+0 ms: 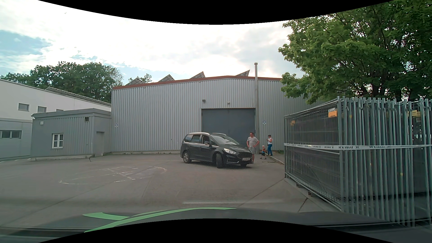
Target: Follow the waypoints while adhering to traffic rules and regulations
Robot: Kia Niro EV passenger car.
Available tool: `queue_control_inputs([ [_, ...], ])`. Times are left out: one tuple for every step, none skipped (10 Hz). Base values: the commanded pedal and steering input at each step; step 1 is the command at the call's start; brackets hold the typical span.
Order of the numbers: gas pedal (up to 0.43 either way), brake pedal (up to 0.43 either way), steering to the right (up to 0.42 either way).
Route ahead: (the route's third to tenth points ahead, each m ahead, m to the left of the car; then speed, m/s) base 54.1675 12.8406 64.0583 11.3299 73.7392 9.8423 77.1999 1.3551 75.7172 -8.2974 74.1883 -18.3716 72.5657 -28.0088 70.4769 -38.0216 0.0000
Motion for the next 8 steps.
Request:
queue_control_inputs([
  [0.000,0.268,-0.027],
  [0.000,0.268,-0.027],
  [0.000,0.268,-0.027],
  [0.000,0.268,-0.027],
  [0.000,0.268,-0.027],
  [0.000,0.268,-0.027],
  [0.000,0.268,-0.027],
  [0.000,0.268,-0.027],
])
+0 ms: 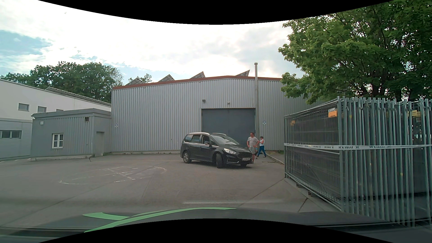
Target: Follow the waypoints while adhering to traffic rules and regulations
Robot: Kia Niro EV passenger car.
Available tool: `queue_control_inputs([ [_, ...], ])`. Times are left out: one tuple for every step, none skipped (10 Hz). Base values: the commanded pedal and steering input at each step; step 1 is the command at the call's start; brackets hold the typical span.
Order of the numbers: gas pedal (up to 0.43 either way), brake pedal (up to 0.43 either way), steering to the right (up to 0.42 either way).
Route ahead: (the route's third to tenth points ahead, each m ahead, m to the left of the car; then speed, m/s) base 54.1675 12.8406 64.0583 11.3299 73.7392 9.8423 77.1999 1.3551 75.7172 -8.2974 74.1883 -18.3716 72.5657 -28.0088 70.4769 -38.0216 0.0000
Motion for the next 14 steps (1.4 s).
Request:
queue_control_inputs([
  [0.000,0.268,-0.027],
  [0.000,0.268,-0.027],
  [0.000,0.268,-0.027],
  [0.000,0.268,-0.027],
  [0.000,0.268,-0.027],
  [0.000,0.268,-0.027],
  [0.000,0.268,-0.027],
  [0.000,0.268,-0.027],
  [0.000,0.268,-0.027],
  [0.000,0.274,-0.027],
  [0.000,0.268,-0.027],
  [0.000,0.274,-0.027],
  [0.000,0.268,-0.027],
  [0.000,0.274,-0.027],
])
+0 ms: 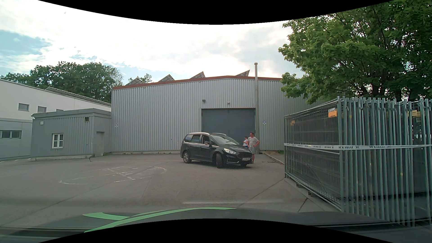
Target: Follow the waypoints while adhering to traffic rules and regulations
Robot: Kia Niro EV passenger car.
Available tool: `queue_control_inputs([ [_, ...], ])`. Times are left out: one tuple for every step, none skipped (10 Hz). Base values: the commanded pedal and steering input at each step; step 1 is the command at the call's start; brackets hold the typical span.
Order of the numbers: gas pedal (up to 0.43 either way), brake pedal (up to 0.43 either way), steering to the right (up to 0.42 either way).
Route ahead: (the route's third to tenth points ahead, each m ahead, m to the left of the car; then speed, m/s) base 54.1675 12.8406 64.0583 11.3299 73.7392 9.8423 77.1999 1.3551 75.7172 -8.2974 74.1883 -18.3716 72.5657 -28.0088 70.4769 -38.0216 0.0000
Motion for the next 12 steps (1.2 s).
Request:
queue_control_inputs([
  [0.000,0.274,-0.027],
  [0.000,0.274,-0.027],
  [0.000,0.274,-0.027],
  [0.000,0.274,-0.027],
  [0.000,0.274,-0.027],
  [0.000,0.274,-0.027],
  [0.000,0.274,-0.027],
  [0.000,0.274,-0.027],
  [0.000,0.274,-0.027],
  [0.000,0.274,-0.027],
  [0.000,0.274,-0.027],
  [0.000,0.274,-0.027],
])
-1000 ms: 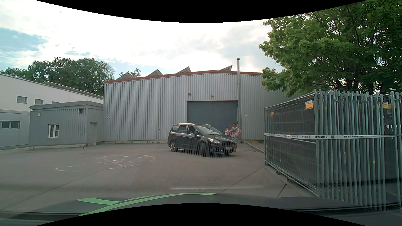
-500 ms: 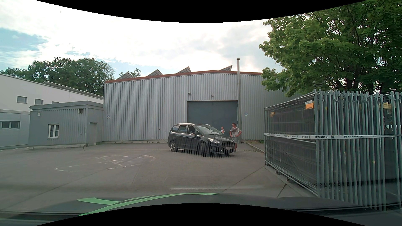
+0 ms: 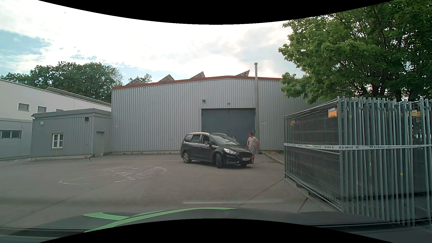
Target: Follow the waypoints while adhering to traffic rules and regulations
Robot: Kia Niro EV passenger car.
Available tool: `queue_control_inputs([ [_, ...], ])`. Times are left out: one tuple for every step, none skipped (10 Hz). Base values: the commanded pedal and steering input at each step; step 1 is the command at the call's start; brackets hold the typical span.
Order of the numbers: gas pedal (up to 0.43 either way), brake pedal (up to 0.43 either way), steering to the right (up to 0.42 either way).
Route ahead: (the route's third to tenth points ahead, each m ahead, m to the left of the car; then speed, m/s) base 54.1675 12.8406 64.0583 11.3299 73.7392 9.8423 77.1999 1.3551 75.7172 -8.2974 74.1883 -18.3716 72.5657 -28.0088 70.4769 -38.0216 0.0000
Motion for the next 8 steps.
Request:
queue_control_inputs([
  [0.000,0.274,-0.027],
  [0.000,0.274,-0.027],
  [0.000,0.274,-0.027],
  [0.000,0.274,-0.027],
  [0.000,0.280,-0.027],
  [0.000,0.274,-0.027],
  [0.000,0.274,-0.027],
  [0.000,0.274,-0.027],
])
